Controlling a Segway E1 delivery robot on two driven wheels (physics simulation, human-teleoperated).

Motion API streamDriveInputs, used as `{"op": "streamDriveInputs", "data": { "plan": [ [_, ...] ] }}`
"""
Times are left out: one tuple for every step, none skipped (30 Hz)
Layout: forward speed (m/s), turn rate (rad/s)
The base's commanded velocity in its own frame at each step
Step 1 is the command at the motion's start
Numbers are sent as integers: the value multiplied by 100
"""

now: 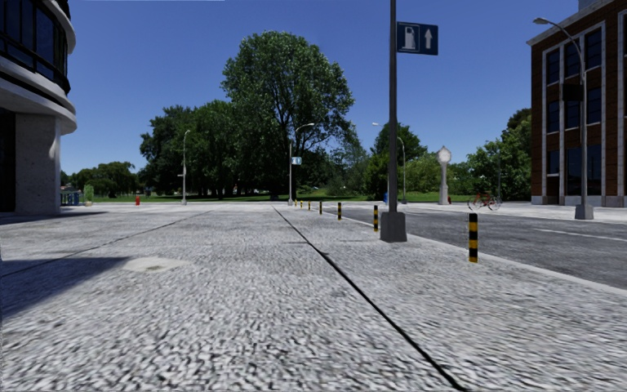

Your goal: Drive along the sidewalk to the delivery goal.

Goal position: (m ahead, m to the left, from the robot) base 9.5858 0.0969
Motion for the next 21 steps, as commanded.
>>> {"op": "streamDriveInputs", "data": {
  "plan": [
    [200,0],
    [200,0],
    [200,0],
    [200,0],
    [200,0],
    [200,0],
    [200,0],
    [200,0],
    [200,0],
    [200,0],
    [200,0],
    [200,0],
    [200,0],
    [200,0],
    [200,0],
    [200,0],
    [200,0],
    [200,0],
    [200,0],
    [200,0],
    [200,0]
  ]
}}
